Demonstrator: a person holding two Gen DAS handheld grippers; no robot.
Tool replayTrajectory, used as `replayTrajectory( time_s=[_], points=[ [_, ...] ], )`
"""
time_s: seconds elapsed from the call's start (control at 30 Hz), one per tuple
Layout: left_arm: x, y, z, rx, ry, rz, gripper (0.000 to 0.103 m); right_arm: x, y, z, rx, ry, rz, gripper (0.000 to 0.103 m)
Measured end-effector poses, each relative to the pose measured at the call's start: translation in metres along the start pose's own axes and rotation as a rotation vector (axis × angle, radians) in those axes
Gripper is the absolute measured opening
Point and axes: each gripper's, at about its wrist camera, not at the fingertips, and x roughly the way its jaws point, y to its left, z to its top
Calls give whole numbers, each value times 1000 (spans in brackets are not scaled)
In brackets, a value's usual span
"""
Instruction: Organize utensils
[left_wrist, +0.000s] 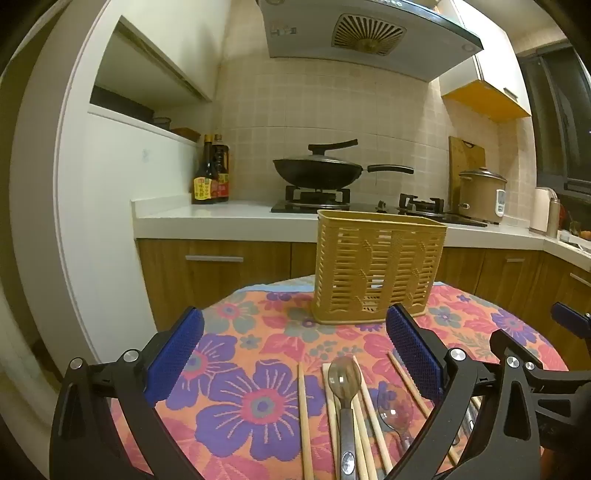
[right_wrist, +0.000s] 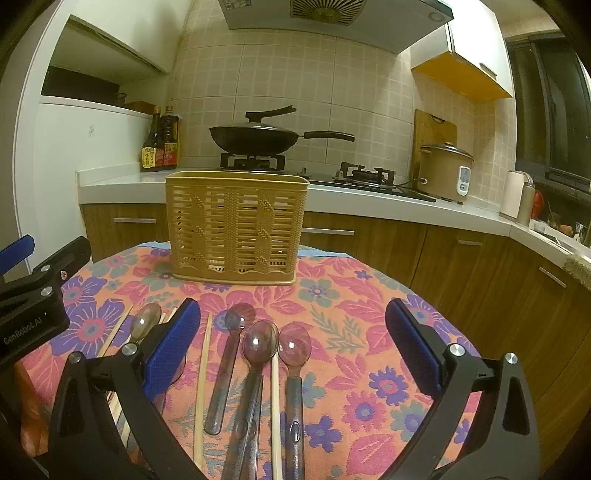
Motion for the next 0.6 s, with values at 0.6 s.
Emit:
replayTrajectory(
  time_s=[0.6],
  points=[
    [-3,-7,1,15,-22,-7,96,-2,0,0,-2,-4,-1,96]
  ],
)
